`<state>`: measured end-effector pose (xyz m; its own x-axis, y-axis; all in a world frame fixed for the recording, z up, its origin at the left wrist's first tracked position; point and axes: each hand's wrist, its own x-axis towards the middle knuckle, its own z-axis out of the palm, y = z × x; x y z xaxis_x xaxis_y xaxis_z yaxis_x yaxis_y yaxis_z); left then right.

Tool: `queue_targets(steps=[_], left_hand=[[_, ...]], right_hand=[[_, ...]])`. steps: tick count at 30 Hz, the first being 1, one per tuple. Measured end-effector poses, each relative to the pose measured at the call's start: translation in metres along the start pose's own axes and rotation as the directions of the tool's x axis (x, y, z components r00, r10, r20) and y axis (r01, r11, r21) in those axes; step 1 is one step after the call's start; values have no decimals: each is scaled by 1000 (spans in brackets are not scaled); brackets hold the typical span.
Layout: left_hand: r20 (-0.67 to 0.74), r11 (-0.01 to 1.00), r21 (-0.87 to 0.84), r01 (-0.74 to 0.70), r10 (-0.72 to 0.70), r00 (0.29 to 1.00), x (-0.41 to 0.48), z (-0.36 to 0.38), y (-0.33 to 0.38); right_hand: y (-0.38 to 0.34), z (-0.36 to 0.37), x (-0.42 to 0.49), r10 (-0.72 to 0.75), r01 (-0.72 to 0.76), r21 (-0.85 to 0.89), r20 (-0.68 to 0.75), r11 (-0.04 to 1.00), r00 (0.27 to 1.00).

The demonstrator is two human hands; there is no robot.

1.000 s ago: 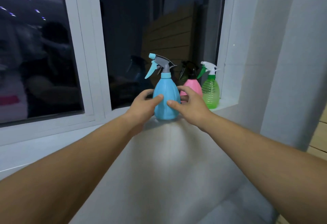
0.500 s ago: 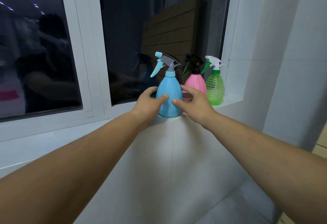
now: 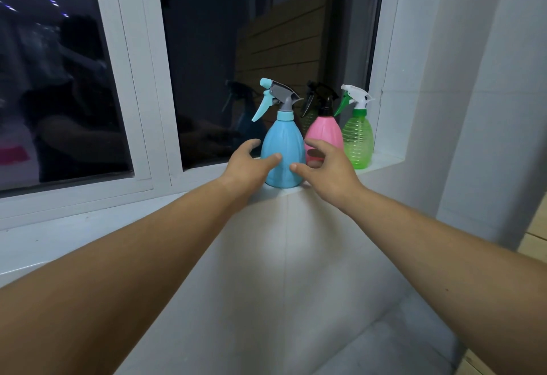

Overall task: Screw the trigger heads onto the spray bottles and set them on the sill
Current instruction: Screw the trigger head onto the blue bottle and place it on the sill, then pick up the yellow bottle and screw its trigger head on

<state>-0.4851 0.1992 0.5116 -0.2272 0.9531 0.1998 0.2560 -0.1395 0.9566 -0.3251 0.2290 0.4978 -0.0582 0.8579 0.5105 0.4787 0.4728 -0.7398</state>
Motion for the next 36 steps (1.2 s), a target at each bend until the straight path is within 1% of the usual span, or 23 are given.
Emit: queue_targets(steps=[6,9,12,14,15,17,20,22,24,27,29,33,35,36], left_hand=[[-51,1000,19,-7,8,999,-20,-10,10],[-75,998,27,-59,61,995,-40,-10,16],[-108,987,33,-155,157,982,-67,-7,11],[-83,979,28,-204,206,975,-84,-2,-2],[-29,981,22,-194,194,980,-93,4,-12],[129,993,4,-117,115,985,-108,17,-35],[338,999,26,19,-27,941,-128,46,-77],[422,991,85,101,-128,898,-137,68,-112],[478,967,197,164,-240,845,-145,88,-155],[519,889,410,203,-411,750,-160,108,-217],[503,827,513,229,-506,701,-167,116,-255],[436,722,619,310,-644,629,-175,127,-322],[419,682,649,337,-691,589,-178,137,-351],[410,670,657,347,-703,581,-180,141,-362]], right_hand=[[-2,-20,-19,29,-28,34,-25,999,999],[0,-34,-38,48,-46,65,-29,997,998],[9,-49,-65,83,-80,98,-20,992,996],[21,-58,-87,101,-100,97,-12,990,995],[30,-63,-100,111,-110,87,-9,990,994],[48,-69,-122,141,-141,82,9,987,990],[88,-70,-160,255,-262,127,65,957,965],[126,-64,-184,334,-346,119,109,931,936],[164,-55,-209,425,-439,75,148,896,893],[216,-37,-246,530,-533,-26,159,845,833],[249,-22,-269,602,-597,-91,197,797,774],[302,5,-307,706,-678,-201,270,707,655],[326,18,-320,735,-693,-249,281,677,617],[334,23,-324,748,-697,-272,280,663,602]])
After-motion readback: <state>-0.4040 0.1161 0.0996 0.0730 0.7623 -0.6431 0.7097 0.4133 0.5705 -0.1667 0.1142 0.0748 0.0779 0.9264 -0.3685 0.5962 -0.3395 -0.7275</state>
